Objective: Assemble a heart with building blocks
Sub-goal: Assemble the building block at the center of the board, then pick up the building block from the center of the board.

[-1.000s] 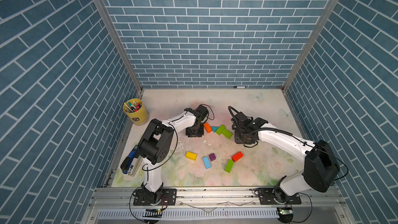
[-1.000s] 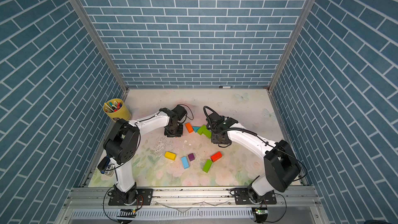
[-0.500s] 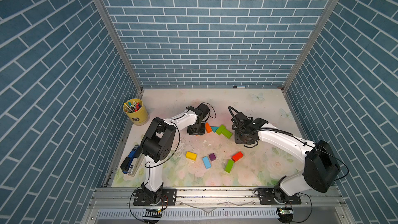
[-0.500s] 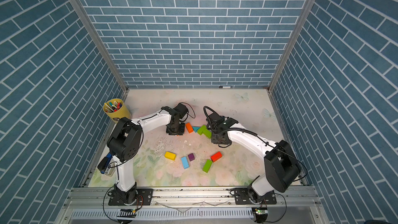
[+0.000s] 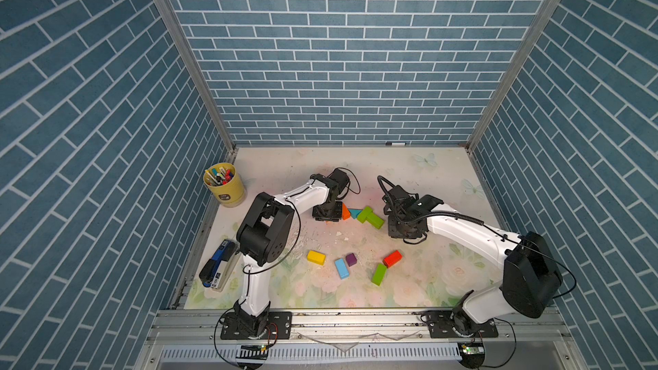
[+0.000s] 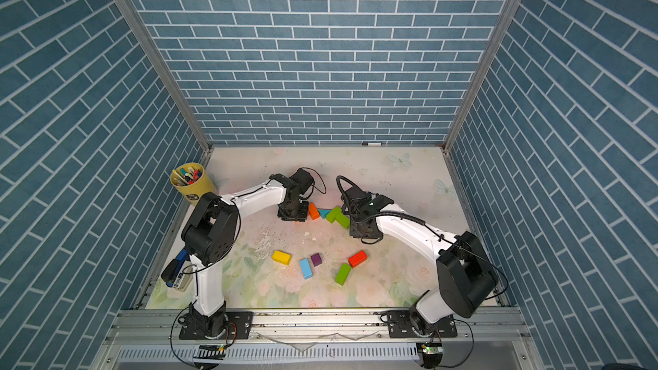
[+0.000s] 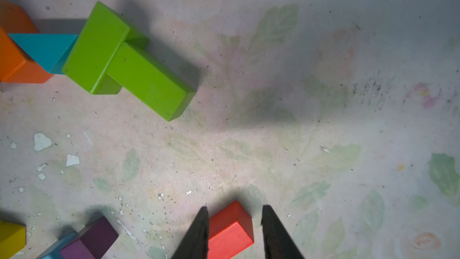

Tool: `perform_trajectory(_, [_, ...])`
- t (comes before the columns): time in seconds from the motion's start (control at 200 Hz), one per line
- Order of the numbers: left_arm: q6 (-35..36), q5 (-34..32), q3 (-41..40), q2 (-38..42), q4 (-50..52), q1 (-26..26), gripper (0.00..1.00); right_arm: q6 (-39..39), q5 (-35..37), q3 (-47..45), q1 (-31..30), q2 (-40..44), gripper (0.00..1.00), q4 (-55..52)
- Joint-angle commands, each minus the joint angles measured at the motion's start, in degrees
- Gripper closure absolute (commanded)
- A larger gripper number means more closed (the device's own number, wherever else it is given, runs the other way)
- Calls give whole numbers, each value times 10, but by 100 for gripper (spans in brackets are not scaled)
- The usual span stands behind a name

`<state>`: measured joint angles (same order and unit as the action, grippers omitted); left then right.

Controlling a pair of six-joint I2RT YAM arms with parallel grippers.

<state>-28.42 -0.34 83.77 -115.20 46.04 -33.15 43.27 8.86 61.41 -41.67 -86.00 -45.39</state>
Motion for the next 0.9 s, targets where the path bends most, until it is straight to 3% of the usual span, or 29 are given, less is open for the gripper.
perform_trajectory(0.0, [12,3,16,-7,11,-3,55,18,8,-3,2,14,62,-7])
perform_trajectory(0.2, [32,-9,31,25,45,-1,48,16,12,-3,2,19,63,-14])
perform_trajectory(0.375, [37,-10,43,45,77,14,47,10,13,3,2,19,63,-17])
perform_trajectory(0.48, [25,-11,22,79,80,20,47,-40,-33,17,-18,12,57,11])
perform_trajectory(0.67, [-46,-7,-107,211,54,68,45,-163,-97,100,-129,-55,34,39])
perform_trajectory(0.895, [-105,64,-296,381,1,194,44,-286,-155,255,-213,-219,28,37])
